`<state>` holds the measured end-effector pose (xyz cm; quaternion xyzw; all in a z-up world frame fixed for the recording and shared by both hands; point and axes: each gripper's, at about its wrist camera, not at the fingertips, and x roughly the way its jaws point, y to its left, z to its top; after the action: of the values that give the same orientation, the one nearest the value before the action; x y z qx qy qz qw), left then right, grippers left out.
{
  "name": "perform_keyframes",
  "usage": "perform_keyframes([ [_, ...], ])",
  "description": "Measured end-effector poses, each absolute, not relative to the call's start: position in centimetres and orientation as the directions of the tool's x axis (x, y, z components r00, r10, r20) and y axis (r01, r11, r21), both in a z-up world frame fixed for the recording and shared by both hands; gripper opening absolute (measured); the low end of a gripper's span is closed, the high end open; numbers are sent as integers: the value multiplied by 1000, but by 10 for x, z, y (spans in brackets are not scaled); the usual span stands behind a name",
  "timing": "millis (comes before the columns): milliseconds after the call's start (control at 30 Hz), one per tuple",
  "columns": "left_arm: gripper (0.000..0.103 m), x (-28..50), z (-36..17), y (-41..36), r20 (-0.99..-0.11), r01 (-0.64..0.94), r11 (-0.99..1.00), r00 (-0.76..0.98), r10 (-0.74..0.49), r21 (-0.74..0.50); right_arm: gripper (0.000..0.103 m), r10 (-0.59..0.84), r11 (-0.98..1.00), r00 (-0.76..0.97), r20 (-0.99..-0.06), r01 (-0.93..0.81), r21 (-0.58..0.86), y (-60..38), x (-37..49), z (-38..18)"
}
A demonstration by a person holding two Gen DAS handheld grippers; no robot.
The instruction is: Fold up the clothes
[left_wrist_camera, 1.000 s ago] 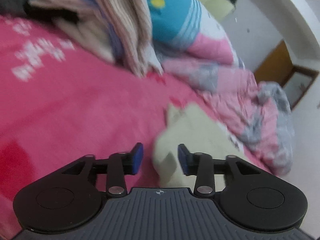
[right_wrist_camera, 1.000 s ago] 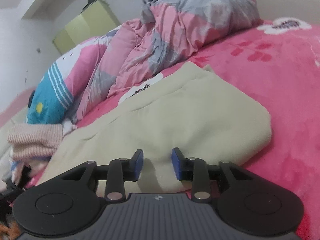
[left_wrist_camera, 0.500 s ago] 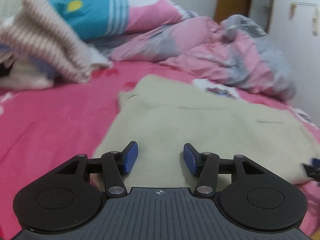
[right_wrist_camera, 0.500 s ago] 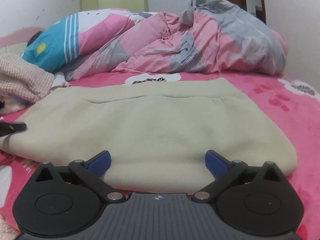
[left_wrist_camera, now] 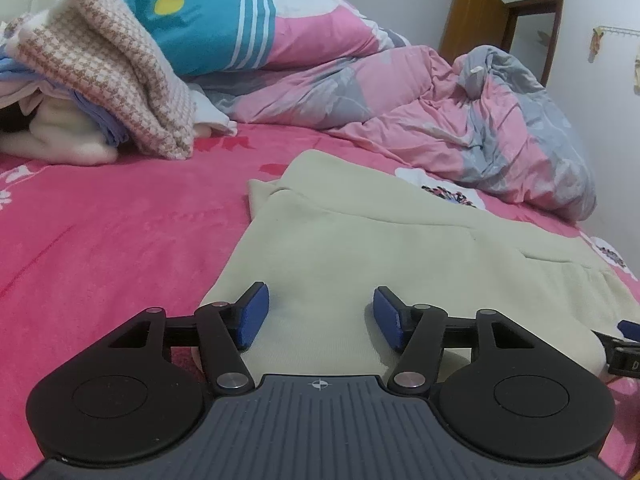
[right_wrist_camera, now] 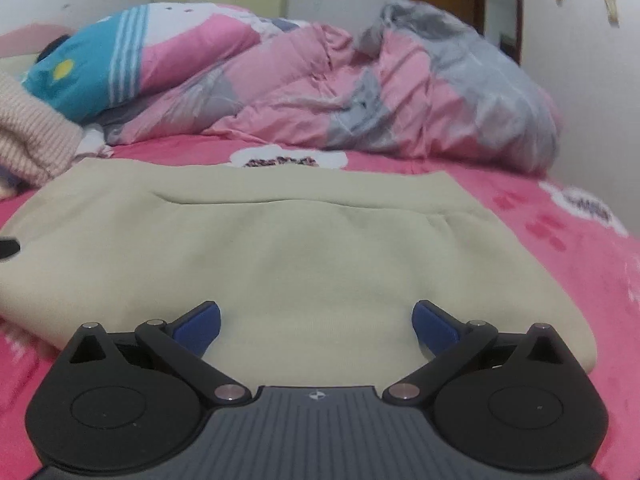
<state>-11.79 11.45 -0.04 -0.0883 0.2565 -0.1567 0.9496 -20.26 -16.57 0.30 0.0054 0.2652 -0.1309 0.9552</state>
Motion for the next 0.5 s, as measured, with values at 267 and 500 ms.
perform_keyframes([
  [267, 61, -117, 0, 115, -465, 248, 937, 818, -339, -247, 103, -317, 926, 713, -626, 374, -43, -160, -190, 20],
  [500, 65, -116, 0, 115, -469, 243, 938, 817, -336, -249, 103, -283, 918, 677, -679, 396, 11, -169, -188, 25],
])
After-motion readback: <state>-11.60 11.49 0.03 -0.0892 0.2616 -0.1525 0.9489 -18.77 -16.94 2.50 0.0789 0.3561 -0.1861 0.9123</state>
